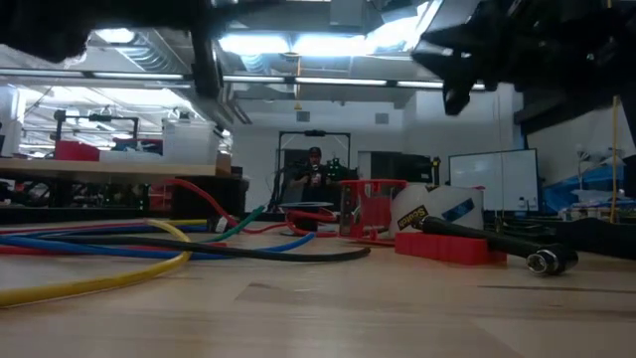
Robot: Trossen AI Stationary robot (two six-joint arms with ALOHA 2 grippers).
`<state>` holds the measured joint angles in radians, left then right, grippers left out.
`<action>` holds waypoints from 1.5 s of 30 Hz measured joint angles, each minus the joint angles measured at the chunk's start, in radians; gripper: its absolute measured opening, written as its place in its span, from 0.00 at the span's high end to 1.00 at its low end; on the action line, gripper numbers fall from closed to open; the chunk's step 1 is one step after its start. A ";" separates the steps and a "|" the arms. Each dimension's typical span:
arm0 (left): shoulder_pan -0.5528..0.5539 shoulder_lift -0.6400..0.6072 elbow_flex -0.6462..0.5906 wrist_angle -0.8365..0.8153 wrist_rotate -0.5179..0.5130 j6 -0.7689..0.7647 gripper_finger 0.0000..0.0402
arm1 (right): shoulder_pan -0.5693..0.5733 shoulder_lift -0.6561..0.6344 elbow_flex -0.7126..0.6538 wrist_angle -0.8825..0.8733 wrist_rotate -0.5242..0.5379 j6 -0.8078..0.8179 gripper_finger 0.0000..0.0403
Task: Coil cords
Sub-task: Return to Home Position
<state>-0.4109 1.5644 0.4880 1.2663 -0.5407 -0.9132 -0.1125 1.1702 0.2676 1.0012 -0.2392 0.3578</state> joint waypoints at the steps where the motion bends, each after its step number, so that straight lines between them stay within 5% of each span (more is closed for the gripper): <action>1: 0.003 -0.032 -0.006 0.002 0.000 0.057 0.94 | -0.001 -0.021 0.000 -0.002 -0.008 0.000 0.67; 9: 0.011 -0.430 -0.113 -0.106 0.001 0.508 0.99 | -0.001 -0.249 0.000 -0.140 -0.049 -0.044 0.67; 22: 0.012 -0.997 -0.140 -0.923 -0.027 0.660 1.00 | -0.001 -0.679 -0.001 -0.614 0.047 -0.075 0.67; 33: 0.012 -1.212 -0.140 -1.204 -0.051 0.774 1.00 | 0.001 -0.909 -0.001 -0.853 0.124 -0.083 0.67; 45: 0.012 -1.310 -0.140 -1.378 -0.112 0.764 0.99 | 0.001 -0.980 -0.001 -0.973 0.164 -0.102 0.67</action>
<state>-0.3992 0.2546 0.3481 -0.1120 -0.6523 -0.1490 -0.1120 0.1902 0.2668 0.0280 -0.0754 0.2558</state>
